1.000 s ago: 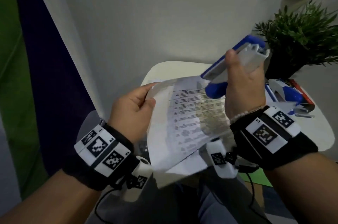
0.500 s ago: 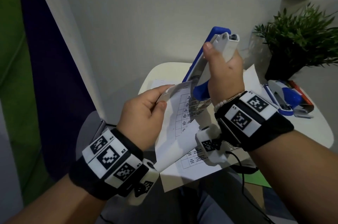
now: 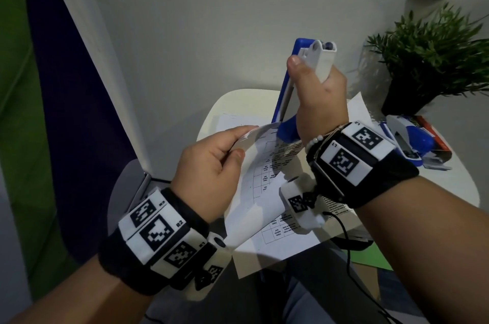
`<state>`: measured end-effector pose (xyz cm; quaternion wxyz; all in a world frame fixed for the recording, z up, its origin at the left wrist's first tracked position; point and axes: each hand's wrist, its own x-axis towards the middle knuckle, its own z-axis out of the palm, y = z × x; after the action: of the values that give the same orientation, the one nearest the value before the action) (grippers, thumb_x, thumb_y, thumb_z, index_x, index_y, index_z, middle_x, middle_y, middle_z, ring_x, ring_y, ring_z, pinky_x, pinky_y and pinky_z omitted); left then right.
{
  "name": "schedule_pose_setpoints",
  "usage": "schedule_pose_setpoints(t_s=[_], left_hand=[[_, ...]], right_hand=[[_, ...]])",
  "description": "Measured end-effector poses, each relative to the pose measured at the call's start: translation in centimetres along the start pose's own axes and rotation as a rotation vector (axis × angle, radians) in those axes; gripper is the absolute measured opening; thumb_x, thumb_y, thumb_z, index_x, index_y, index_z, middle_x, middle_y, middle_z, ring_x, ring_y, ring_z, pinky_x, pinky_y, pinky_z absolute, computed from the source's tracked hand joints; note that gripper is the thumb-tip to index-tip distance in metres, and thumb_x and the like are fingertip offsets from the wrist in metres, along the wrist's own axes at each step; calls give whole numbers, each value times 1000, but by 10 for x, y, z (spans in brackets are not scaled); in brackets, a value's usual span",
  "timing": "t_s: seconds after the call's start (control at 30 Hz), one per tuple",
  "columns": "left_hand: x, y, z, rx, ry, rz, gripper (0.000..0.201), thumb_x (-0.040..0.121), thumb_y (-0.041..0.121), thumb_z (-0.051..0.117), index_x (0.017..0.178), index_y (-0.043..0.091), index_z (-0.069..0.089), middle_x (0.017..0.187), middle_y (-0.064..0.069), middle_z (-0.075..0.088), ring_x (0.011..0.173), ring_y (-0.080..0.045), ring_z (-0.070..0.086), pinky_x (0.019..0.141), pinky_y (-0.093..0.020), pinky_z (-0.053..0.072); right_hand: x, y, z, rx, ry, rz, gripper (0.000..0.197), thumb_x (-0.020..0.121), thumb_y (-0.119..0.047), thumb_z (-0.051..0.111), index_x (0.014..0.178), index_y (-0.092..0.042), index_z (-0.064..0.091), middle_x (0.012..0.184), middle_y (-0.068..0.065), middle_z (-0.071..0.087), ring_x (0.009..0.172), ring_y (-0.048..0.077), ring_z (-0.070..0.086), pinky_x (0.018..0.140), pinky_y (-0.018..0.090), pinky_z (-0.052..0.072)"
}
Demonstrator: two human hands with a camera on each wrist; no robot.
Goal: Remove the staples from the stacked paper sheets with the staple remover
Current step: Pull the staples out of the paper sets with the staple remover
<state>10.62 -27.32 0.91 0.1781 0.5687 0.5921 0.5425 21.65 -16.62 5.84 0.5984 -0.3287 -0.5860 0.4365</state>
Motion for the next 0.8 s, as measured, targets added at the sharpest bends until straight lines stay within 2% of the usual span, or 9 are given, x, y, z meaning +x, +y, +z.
schedule_pose_setpoints(t_s=[0.17, 0.3, 0.4, 0.47, 0.53, 0.6, 0.67, 0.73, 0.8], left_hand=[[5, -5, -2, 40, 45, -13, 49, 89, 2, 53, 101, 49, 58, 101, 23, 65, 97, 1, 63, 90, -25, 50], [17, -18, -10, 82, 129, -116, 49, 90, 2, 52, 91, 51, 58, 92, 26, 64, 87, 3, 62, 85, -25, 52], [25, -25, -22, 104, 244, -120, 47, 91, 3, 51, 87, 49, 61, 91, 25, 65, 86, 1, 63, 82, -25, 54], [29, -29, -31, 176, 320, -38, 47, 88, -1, 53, 92, 45, 64, 96, 21, 65, 92, -1, 63, 88, -26, 52], [31, -32, -38, 325, 342, 106, 45, 84, -7, 54, 101, 31, 69, 105, 14, 64, 99, -5, 61, 94, -28, 49], [28, -34, -41, 505, 268, 242, 42, 81, -10, 53, 104, 20, 70, 111, 9, 62, 102, -8, 60, 94, -28, 47], [23, -40, -39, 613, 142, 336, 42, 77, -14, 58, 101, 18, 72, 113, 3, 66, 100, -13, 62, 89, -30, 48], [14, -51, -31, 644, 11, 406, 40, 73, -14, 64, 95, 17, 74, 111, 0, 68, 100, -10, 63, 86, -20, 47], [6, -63, -21, 629, -94, 449, 27, 77, -1, 59, 89, 18, 75, 109, -1, 69, 107, -6, 54, 92, -9, 36]], right_hand=[[1, 3, -1, 40, -50, 76, 16, 81, -36, 59, 76, -26, 49, 61, -14, 49, 49, -6, 49, 52, 9, 41], [5, -3, -9, 87, 99, 69, 16, 86, -36, 60, 86, -27, 47, 76, -12, 48, 50, -15, 48, 51, 3, 39], [12, -8, -21, 124, 230, 75, 24, 73, -44, 56, 89, -27, 49, 76, -14, 50, 57, -12, 51, 63, 12, 44], [15, -6, -31, 122, 286, 99, 27, 71, -46, 55, 90, -26, 51, 78, -14, 52, 64, -6, 53, 70, 20, 45], [18, -5, -41, 125, 330, 127, 29, 71, -47, 57, 92, -27, 54, 81, -12, 54, 73, 1, 55, 76, 27, 47], [19, -4, -50, 132, 364, 145, 32, 71, -49, 58, 95, -28, 55, 82, -11, 54, 79, 8, 55, 83, 35, 49], [20, -2, -55, 130, 372, 165, 33, 79, -50, 59, 103, -29, 55, 85, -12, 54, 81, 8, 54, 85, 34, 49], [20, 3, -55, 110, 367, 178, 37, 88, -48, 58, 117, -26, 52, 88, -13, 54, 80, 4, 54, 79, 25, 47], [18, 12, -52, 41, 342, 187, 44, 90, -48, 56, 125, -24, 47, 91, -16, 55, 81, -1, 55, 75, 16, 44]])
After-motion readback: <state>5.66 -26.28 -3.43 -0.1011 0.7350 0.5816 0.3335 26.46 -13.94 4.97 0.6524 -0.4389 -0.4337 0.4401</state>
